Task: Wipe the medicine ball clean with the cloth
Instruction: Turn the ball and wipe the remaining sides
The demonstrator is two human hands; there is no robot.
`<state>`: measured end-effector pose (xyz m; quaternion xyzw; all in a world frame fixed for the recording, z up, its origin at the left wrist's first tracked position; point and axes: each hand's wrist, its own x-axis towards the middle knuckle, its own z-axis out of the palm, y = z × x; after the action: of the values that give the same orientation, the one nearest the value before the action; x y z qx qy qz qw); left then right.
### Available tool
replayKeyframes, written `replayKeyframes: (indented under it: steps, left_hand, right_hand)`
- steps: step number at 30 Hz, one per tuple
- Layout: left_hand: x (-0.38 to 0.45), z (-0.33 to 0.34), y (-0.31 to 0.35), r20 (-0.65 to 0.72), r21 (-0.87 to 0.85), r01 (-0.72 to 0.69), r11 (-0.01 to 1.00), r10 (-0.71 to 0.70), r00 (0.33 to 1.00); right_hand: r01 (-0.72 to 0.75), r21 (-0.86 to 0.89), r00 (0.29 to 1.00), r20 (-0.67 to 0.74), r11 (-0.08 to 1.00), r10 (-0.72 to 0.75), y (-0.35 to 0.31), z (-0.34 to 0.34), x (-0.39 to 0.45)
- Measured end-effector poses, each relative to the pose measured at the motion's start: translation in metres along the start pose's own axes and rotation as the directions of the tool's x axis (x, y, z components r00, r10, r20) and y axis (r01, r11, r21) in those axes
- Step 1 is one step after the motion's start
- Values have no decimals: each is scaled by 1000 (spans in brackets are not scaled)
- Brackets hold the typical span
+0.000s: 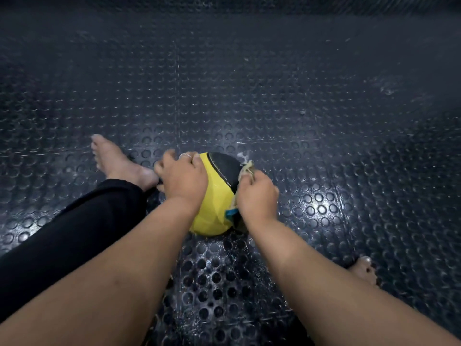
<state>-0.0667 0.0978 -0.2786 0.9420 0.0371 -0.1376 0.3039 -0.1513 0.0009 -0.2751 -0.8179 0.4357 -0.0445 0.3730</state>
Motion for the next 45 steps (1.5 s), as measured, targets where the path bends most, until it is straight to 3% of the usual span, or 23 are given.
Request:
replayKeyframes:
  steps: [2, 5, 9, 14, 16, 19, 24, 28, 32, 34, 40, 43, 45]
  left_hand:
    - [-16, -6, 3, -63, 52, -121, 991, 124, 990]
    - [-41, 3, 5, 12, 105, -249, 963, 249, 968]
    - [-15, -6, 8, -49, 168, -205, 964, 216, 975]
    - [-23, 8, -3, 165, 116, -236, 965, 216, 962]
    - [-28, 10, -11, 122, 77, -224, 972, 214, 969]
    - [-25, 8, -19, 72, 31, -203, 979, 200, 977]
    - [-18, 7, -13, 108, 14, -154, 988, 152, 983]
    - [-20, 2, -17, 97, -32, -150, 988, 152, 984]
    - [-20, 5, -16, 67, -13, -152, 988, 153, 986]
    - [-25, 9, -8, 66, 40, -174, 984, 171, 983]
    - [-20, 6, 2, 78, 131, -115, 985, 105, 991]
    - [-23, 8, 13, 94, 159, -118, 980, 104, 990]
    - [-23, 10, 17, 105, 175, -129, 976, 111, 988]
  right_hand:
    - [78, -83, 997, 5, 994, -78, -5, 2, 6]
    - [110, -106, 994, 29, 988, -107, -11, 1, 15]
    - [236, 33, 971, 43, 971, -237, 3, -1, 16]
    - [264, 220, 960, 29, 939, -277, 28, 8, 18]
    - [147, 310, 987, 18, 939, -161, 32, 14, 18]
    - [-136, 357, 990, 26, 924, 135, 23, 23, 19]
    - [-510, 308, 860, 160, 804, 484, 18, 19, 45]
    - [-642, 263, 748, 420, 720, 514, 35, 25, 52]
    - [-722, 453, 691, 481, 522, 539, 65, 52, 54]
    - [-734, 470, 678, 477, 489, 559, 65, 48, 53]
    - [-704, 420, 707, 343, 573, 618, 33, 19, 38]
    - [-504, 339, 863, 173, 794, 475, 26, 7, 17]
    - [-402, 287, 915, 93, 869, 393, 19, 5, 3]
